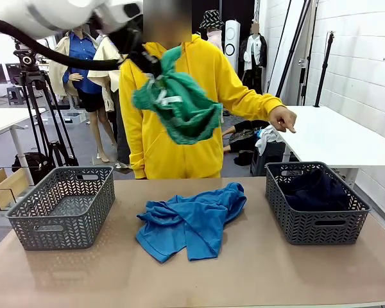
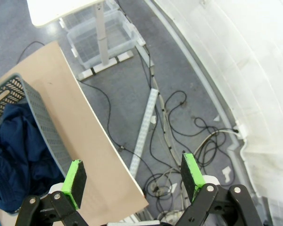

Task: Sort the tops and bottoms.
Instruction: Sort the clothes according to human instructions.

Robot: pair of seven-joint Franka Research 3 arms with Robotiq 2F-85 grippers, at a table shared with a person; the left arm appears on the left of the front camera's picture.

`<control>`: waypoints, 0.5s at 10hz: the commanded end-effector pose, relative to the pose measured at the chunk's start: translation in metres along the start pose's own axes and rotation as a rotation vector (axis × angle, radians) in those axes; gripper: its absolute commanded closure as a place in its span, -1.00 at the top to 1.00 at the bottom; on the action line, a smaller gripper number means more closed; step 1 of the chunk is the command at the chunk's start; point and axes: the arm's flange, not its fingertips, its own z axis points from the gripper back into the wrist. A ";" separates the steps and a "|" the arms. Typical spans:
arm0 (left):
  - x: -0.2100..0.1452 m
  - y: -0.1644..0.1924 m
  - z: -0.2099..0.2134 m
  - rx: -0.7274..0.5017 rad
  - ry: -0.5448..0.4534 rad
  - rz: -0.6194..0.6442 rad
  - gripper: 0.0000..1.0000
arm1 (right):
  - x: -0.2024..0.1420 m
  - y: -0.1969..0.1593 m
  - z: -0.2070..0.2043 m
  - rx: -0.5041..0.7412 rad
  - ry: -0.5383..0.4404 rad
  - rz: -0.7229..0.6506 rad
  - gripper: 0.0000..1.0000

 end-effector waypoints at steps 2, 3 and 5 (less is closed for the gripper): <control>0.083 -0.013 -0.067 -0.146 -0.088 -0.136 -1.00 | 0.001 0.001 -0.002 -0.001 0.002 0.003 1.00; 0.108 -0.024 -0.105 -0.184 -0.089 -0.147 -1.00 | 0.001 0.001 -0.002 -0.001 0.002 0.003 1.00; 0.155 -0.068 -0.166 -0.267 -0.100 -0.239 -1.00 | 0.001 0.001 -0.002 -0.001 0.002 0.003 1.00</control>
